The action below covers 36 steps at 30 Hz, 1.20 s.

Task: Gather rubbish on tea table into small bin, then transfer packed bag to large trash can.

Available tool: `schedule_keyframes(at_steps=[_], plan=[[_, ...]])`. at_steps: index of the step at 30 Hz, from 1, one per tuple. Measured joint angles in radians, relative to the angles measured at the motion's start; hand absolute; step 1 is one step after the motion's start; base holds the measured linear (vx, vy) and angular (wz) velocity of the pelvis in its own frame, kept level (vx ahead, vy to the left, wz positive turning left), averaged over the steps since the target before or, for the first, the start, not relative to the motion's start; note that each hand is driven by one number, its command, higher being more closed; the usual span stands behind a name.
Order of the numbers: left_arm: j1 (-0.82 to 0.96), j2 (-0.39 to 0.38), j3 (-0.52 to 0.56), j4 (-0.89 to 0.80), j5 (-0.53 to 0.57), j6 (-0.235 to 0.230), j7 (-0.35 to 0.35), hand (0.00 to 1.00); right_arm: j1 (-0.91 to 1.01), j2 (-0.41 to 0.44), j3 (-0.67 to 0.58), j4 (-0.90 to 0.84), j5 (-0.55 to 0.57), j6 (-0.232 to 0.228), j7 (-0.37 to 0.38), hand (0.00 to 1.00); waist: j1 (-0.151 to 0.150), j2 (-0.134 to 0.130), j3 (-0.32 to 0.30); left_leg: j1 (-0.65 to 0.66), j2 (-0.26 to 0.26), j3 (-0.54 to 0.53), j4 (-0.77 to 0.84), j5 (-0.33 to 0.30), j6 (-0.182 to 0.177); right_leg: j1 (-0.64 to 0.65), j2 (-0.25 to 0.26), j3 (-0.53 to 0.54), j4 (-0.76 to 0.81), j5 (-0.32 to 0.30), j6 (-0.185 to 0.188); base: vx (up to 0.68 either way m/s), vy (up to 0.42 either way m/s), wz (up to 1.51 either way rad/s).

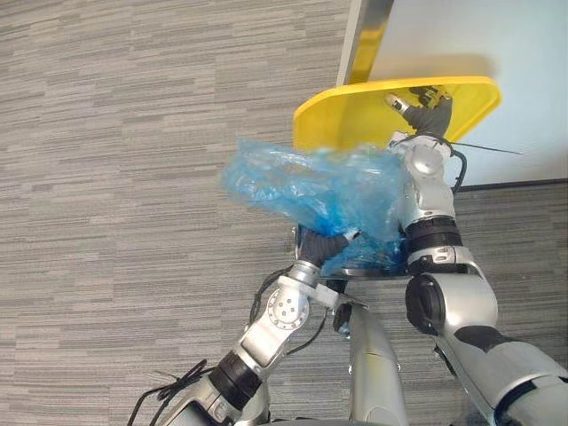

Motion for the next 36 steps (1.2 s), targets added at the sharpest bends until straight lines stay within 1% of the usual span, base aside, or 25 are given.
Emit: schedule_keyframes(at_steps=[3,7,10,13,15,18,19,20,21,23,24,25,30,31,34,36], plan=[[-0.039,-0.023,0.001,0.032,0.020,0.000,0.002,1.00,-0.036,0.000,-0.024,0.033,0.000,0.006,-0.001,0.00,-0.008,0.000,0.000,-0.001,0.003,0.000,-0.001,0.001,0.000,0.001,0.006,-0.001,-0.013,-0.004,0.002,-0.05,-0.039,-0.03],[-0.124,-0.058,0.006,0.167,0.047,0.010,0.008,1.00,-0.064,0.000,-0.027,0.045,-0.001,0.010,-0.001,0.00,-0.013,-0.002,0.005,-0.014,0.015,0.003,-0.001,0.003,0.000,0.001,0.025,-0.004,-0.048,0.013,-0.017,-0.05,-0.041,-0.07],[-0.220,-0.077,0.045,0.313,0.059,0.042,0.018,1.00,-0.109,-0.001,-0.033,0.032,-0.001,0.008,-0.001,0.00,-0.020,-0.002,0.041,-0.029,0.026,0.006,-0.007,0.003,0.001,-0.004,0.049,-0.003,-0.089,0.035,-0.028,-0.04,-0.044,-0.14],[-0.274,-0.087,0.078,0.369,0.073,0.057,0.035,1.00,-0.123,-0.001,-0.026,0.001,-0.001,0.001,-0.001,0.00,-0.021,-0.004,0.046,-0.060,0.035,0.012,-0.009,0.009,-0.010,-0.032,0.064,-0.002,-0.105,0.046,-0.027,-0.01,-0.039,-0.12],[-0.334,-0.091,0.115,0.413,0.076,0.073,0.047,1.00,-0.128,-0.001,0.001,-0.057,-0.001,-0.006,-0.004,0.00,-0.025,-0.012,0.071,-0.073,0.043,0.021,-0.009,0.010,-0.012,-0.051,0.076,0.000,-0.109,0.048,-0.027,0.02,-0.046,-0.14],[-0.409,-0.100,0.174,0.466,0.094,0.084,0.059,1.00,-0.129,-0.003,0.044,-0.119,-0.001,-0.024,-0.018,0.00,-0.041,-0.032,0.088,-0.122,0.053,0.024,0.005,0.011,-0.013,-0.094,0.082,-0.001,-0.104,0.048,-0.027,0.02,-0.042,-0.06],[-0.440,-0.103,0.198,0.489,0.096,0.087,0.061,1.00,-0.129,-0.005,0.053,-0.142,-0.001,-0.032,-0.021,0.00,-0.048,-0.036,0.115,-0.123,0.054,0.024,0.011,0.011,-0.013,-0.095,0.082,-0.001,-0.102,0.048,-0.027,0.01,-0.020,-0.05],[-0.448,-0.103,0.206,0.497,0.097,0.088,0.061,1.00,-0.129,-0.006,0.059,-0.146,-0.001,-0.038,-0.021,0.00,-0.052,-0.039,0.120,-0.127,0.054,0.024,0.014,0.010,-0.014,-0.100,0.082,0.000,-0.100,0.048,-0.027,-0.01,-0.009,-0.04],[-0.468,-0.104,0.233,0.513,0.104,0.089,0.063,1.00,-0.130,-0.013,0.079,-0.169,0.000,-0.047,-0.022,0.00,-0.064,-0.043,0.122,-0.159,0.054,0.025,0.026,0.009,-0.017,-0.127,0.081,0.002,-0.095,0.051,-0.025,-0.01,-0.007,-0.06],[-0.495,-0.106,0.265,0.539,0.111,0.090,0.074,1.00,-0.134,-0.028,0.106,-0.198,0.001,-0.061,-0.020,0.00,-0.067,-0.048,0.127,-0.196,0.055,0.027,0.045,0.005,-0.020,-0.159,0.083,0.006,-0.095,0.059,-0.029,0.00,-0.002,-0.10],[-0.520,-0.106,0.292,0.564,0.111,0.104,0.079,0.00,-0.137,-0.033,0.131,-0.219,0.001,-0.071,-0.018,0.00,-0.068,-0.053,0.139,-0.214,0.057,0.027,0.057,0.003,-0.020,-0.173,0.086,0.007,-0.096,0.064,-0.035,0.00,-0.004,-0.08],[-0.534,-0.106,0.314,0.583,0.111,0.114,0.079,0.00,-0.138,-0.033,0.142,-0.219,0.001,-0.077,-0.018,0.00,-0.070,-0.057,0.142,-0.227,0.058,0.026,0.064,0.002,-0.019,-0.183,0.086,0.007,-0.096,0.065,-0.037,0.01,-0.007,-0.07],[-0.542,-0.103,0.358,0.607,0.111,0.128,0.079,0.00,-0.145,-0.034,0.177,-0.219,0.003,-0.080,-0.015,0.00,-0.070,-0.063,0.146,-0.264,0.066,0.026,0.090,-0.005,-0.027,-0.212,0.091,0.007,-0.095,0.071,-0.043,0.00,-0.008,-0.03],[-0.548,-0.102,0.360,0.621,0.112,0.129,0.078,0.00,-0.145,-0.034,0.185,-0.218,0.003,-0.080,-0.012,0.00,-0.071,-0.064,0.146,-0.269,0.066,0.025,0.091,-0.009,-0.020,-0.214,0.091,0.007,-0.095,0.071,-0.043,0.00,0.000,0.00],[-0.557,-0.100,0.379,0.638,0.148,0.148,0.079,0.00,-0.145,-0.034,0.196,-0.218,0.008,-0.081,-0.008,0.00,-0.070,-0.064,0.146,-0.277,0.067,0.023,0.091,-0.010,-0.019,-0.223,0.091,0.007,-0.092,0.071,-0.043,0.00,0.000,0.00],[-0.568,-0.100,0.379,0.638,0.160,0.148,0.078,0.00,-0.145,-0.034,0.202,-0.214,0.009,-0.085,0.002,0.00,-0.070,-0.064,0.146,-0.283,0.066,0.023,0.092,-0.010,-0.019,-0.230,0.090,0.007,-0.090,0.070,-0.042,0.01,-0.016,0.00]])
